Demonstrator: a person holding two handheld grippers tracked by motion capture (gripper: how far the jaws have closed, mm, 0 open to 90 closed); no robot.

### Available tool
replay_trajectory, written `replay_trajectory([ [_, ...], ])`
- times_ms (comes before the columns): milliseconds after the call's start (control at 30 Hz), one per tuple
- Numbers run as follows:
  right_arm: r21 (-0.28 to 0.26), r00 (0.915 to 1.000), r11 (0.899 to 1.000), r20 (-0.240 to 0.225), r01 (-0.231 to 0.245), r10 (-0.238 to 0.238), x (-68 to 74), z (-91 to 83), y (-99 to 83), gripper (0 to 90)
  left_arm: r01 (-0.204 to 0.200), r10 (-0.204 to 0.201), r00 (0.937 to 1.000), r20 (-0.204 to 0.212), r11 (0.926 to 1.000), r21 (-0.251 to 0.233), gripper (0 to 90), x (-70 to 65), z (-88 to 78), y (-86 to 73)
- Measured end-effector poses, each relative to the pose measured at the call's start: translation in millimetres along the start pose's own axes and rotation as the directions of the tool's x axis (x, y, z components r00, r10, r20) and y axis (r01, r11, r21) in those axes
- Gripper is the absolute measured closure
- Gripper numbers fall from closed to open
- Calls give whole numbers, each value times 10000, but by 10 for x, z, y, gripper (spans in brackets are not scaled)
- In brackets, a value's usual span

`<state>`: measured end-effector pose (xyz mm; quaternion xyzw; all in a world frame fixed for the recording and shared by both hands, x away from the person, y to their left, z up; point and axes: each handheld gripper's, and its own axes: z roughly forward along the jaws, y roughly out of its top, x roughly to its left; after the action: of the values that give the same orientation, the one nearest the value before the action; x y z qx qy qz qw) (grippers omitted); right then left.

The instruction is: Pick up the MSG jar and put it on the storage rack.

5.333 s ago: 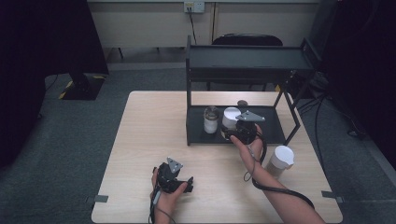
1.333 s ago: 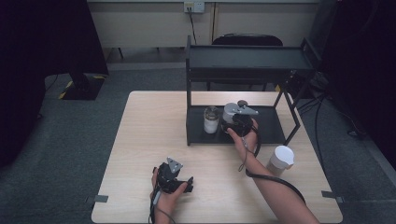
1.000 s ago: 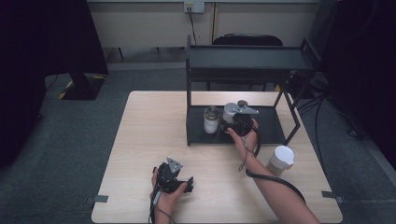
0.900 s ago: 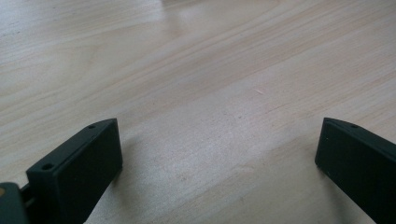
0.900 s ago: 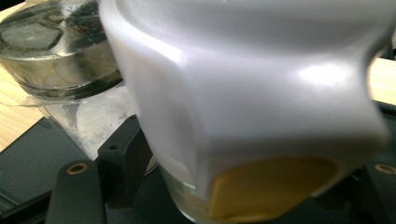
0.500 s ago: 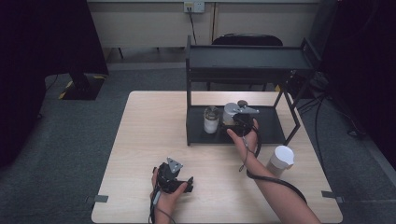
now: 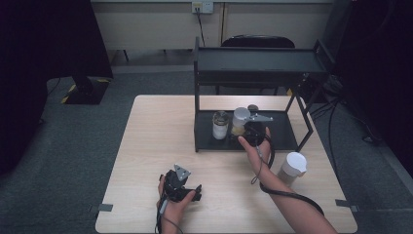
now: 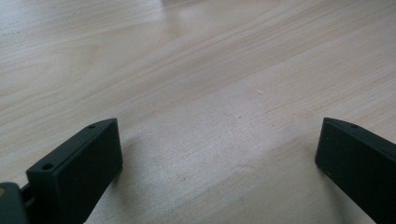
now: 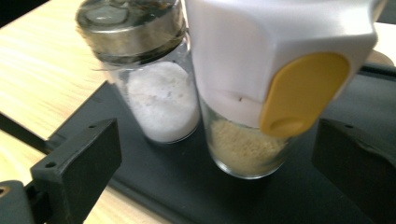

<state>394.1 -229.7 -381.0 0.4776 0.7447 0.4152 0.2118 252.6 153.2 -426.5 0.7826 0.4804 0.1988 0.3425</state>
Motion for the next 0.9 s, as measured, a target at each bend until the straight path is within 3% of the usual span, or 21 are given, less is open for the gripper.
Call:
replay_trajectory([
  [600,72,9955,10000,-942,33,-26,2,-232,-145,4,-5,5,10000,-1,10000,2,0,0,0,0],
  [900,419,9876,9972,-1473,615,-547,44,-286,-208,8,22,-21,10000,-26,10000,5,0,-7,-2,0],
])
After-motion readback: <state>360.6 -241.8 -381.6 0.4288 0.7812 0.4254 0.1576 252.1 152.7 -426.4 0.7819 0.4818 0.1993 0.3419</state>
